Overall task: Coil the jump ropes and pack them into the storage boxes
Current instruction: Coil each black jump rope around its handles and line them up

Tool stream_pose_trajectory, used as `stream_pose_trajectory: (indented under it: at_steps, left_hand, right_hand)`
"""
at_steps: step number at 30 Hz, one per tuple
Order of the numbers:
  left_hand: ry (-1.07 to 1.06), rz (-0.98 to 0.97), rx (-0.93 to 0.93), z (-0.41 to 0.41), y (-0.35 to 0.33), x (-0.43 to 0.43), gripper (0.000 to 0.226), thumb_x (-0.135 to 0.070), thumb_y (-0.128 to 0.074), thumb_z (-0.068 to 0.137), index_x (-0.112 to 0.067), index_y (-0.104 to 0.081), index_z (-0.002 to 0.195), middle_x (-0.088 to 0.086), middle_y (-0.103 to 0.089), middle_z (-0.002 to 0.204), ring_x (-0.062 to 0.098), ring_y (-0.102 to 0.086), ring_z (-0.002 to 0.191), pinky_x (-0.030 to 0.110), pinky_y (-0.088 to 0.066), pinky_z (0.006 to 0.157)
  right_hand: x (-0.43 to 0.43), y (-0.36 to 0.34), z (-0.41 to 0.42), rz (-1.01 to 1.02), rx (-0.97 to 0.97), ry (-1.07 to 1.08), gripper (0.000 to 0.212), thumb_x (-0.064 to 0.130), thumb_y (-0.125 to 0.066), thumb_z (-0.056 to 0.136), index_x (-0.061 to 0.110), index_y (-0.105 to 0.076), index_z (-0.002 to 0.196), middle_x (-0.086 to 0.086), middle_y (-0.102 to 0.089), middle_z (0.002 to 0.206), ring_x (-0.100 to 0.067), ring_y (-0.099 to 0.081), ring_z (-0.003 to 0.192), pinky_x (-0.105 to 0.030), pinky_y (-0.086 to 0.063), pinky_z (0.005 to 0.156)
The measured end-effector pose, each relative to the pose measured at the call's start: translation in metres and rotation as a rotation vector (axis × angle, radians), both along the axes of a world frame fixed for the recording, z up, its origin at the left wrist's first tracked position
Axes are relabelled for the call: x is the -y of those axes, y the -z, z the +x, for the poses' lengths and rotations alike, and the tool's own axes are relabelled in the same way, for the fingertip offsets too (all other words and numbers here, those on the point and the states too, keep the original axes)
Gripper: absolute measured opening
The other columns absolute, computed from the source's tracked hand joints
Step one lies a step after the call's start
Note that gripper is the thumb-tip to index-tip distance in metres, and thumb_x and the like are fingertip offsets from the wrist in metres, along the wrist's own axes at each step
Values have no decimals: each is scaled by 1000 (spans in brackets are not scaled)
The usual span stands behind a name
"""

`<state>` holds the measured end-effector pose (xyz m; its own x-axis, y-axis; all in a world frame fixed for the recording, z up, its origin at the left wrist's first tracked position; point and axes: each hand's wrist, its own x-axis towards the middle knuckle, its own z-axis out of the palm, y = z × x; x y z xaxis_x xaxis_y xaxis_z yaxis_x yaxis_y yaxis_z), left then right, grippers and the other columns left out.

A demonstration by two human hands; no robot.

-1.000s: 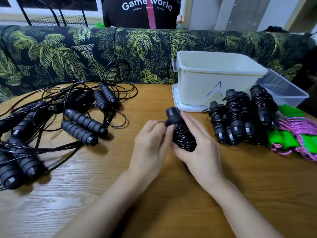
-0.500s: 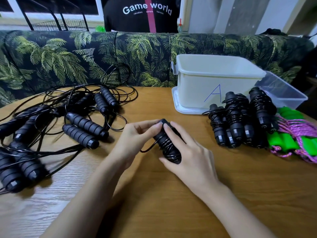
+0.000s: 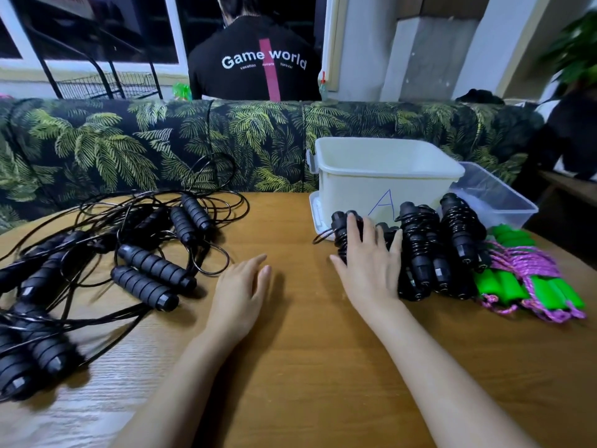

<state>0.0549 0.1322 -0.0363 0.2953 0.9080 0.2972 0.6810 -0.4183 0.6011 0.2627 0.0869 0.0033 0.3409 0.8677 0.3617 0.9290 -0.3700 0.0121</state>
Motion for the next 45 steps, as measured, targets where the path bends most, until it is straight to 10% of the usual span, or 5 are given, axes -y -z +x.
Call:
stream_pose_trajectory:
  at_steps: [5,14,27,35,45]
  left_hand:
    - [-52,-37,-133,-3,1,-4,45,-42,-40,102,-19,-55,137,2,-60,133,23,-49,127,42,-35,111]
    - [-41,15,-52,-11,-10,14,48,-52,-40,95,-21,-66,122,-4,-68,120,20,-60,115,45,-47,100]
    - [-491,-17,-331,-133,-46,21,69,-58,-52,92,-23,-36,149,9,-48,143,32,-52,121,38,-43,97]
    - [-299,-137,-173,-132,-28,5,74,-56,-66,68,-22,-53,132,-1,-64,110,18,-60,102,22,-39,78]
    - [218,-316,64,-76,-29,56,93,-31,-64,58,-20,-40,147,-7,-35,149,7,-35,138,5,-27,103]
  right_hand:
    - [-16,15,6,-135,-107,73,90,72,-31,92,16,-6,157,-23,-14,161,-43,3,150,-57,-1,119]
    - [24,24,-10,117,-103,-299,59,46,-61,91,18,-52,142,-8,-48,149,-31,-29,146,-49,-38,112]
    - [-44,-13,-171,-109,-439,-742,46,38,-39,105,24,-39,149,6,-39,152,-18,-22,143,-37,-33,110]
    - [-84,-5,-197,-300,-534,-682,43,40,-54,94,41,-48,137,-8,-60,127,-31,-53,120,-38,-45,97]
    - [35,1,-103,-35,-779,-433,43,36,-67,88,34,-47,127,14,-62,81,-8,-58,73,-17,-40,59]
